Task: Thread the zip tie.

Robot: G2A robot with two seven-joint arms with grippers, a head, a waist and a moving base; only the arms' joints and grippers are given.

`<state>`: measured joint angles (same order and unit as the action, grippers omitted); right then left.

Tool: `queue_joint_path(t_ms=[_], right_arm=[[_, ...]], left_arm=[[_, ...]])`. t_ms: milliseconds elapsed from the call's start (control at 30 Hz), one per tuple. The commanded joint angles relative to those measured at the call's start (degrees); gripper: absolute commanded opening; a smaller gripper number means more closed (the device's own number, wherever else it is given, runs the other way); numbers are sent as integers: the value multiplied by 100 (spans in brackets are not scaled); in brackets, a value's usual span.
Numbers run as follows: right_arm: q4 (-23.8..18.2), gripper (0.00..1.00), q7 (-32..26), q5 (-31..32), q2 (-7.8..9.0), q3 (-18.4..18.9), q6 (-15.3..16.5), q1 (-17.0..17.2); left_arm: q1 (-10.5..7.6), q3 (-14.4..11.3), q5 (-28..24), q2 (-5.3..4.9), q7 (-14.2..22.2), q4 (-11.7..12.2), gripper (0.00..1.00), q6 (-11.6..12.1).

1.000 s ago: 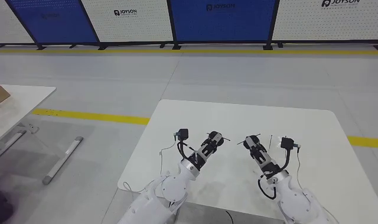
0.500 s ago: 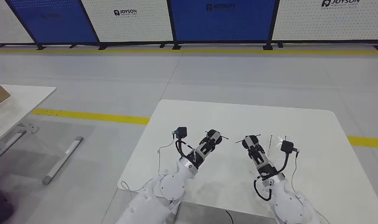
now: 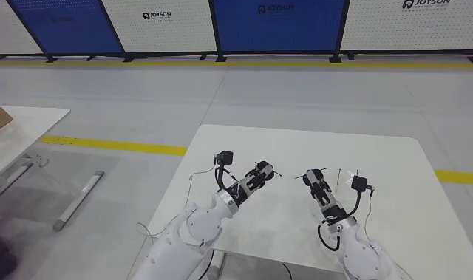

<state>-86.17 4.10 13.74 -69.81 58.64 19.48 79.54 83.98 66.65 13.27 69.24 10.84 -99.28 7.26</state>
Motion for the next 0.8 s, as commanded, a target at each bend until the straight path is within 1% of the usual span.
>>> queue_joint_path(t_ms=[0,67,133,200,233,300,400,767], right_arm=[[0,0,0,0,0,0,0,0],[0,0,0,0,0,0,0,0],[0,0,0,0,0,0,0,0],[-60,0,34,-25,-12,-1,-15,27],[-88,0,69,-29,-20,-7,-4,47],[-175,0,159,-46,-47,-56,0,91],[-257,0,112,-113,-76,-128,0,118],[-262,0,113,-120,-77,-126,-5,121]], left_arm=[[0,0,1,0,1,0,0,0],[0,0,1,0,1,0,0,0],[-11,-20,-203,25,-205,16,0,39],[-58,-77,-508,59,-352,111,0,179],[-93,-94,-593,69,-366,166,0,220],[-178,-147,-605,80,-310,285,0,231],[-291,-202,-464,81,-177,395,0,117],[-291,-202,-464,81,-177,395,0,117]])
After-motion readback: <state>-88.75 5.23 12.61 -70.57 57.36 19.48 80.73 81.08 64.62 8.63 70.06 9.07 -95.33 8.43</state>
